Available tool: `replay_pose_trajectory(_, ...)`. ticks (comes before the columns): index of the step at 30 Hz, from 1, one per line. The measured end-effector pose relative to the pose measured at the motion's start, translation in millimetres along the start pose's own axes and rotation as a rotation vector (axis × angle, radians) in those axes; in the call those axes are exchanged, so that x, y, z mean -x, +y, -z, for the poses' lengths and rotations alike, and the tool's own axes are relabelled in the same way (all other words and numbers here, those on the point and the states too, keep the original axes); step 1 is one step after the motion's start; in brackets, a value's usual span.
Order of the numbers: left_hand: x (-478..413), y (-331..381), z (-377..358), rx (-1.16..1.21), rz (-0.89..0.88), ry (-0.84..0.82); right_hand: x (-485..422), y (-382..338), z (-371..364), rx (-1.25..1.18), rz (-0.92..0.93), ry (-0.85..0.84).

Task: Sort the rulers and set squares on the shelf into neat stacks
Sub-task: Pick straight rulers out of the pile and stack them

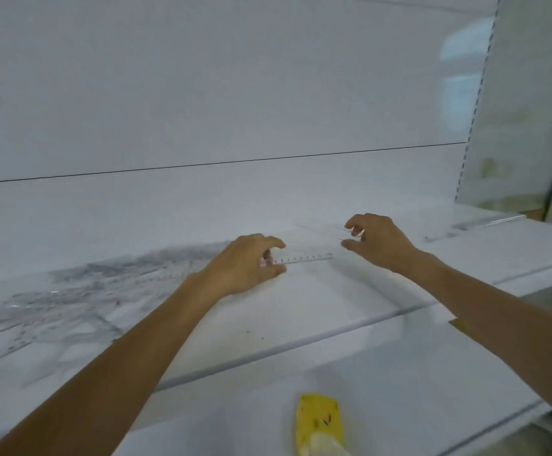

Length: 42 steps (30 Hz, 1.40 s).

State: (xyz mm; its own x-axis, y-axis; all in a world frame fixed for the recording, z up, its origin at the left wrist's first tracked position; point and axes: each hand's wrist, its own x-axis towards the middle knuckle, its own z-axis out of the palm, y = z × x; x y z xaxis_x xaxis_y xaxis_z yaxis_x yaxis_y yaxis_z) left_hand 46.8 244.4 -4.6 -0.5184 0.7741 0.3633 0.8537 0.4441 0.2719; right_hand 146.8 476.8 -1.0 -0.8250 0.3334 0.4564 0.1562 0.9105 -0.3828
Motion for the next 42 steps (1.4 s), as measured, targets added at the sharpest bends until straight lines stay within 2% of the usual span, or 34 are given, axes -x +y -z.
replay_pose_trajectory(5,-61,67,-52,0.123,-0.042,-0.018,16,94,51,0.041,-0.126,0.01)
replay_pose_trajectory(12,-134,157,-122,0.17,-0.081,-0.047,26,215,115,0.093,-0.217,0.004)
replay_pose_trajectory(17,-172,201,-157,0.234,-0.047,-0.102,28,277,133,0.075,-0.259,0.016)
replay_pose_trajectory(23,-226,227,-170,0.193,-0.117,-0.117,7,331,141,0.092,-0.262,0.023)
replay_pose_trajectory(29,-272,234,-186,0.179,-0.125,-0.094,-23,365,143,0.142,-0.207,0.024)
replay_pose_trajectory(34,-288,229,-196,0.166,-0.085,-0.055,-55,389,143,0.089,-0.134,-0.01)
replay_pose_trajectory(42,-291,215,-191,0.199,0.138,0.189,-109,415,134,-0.05,0.082,-0.19)
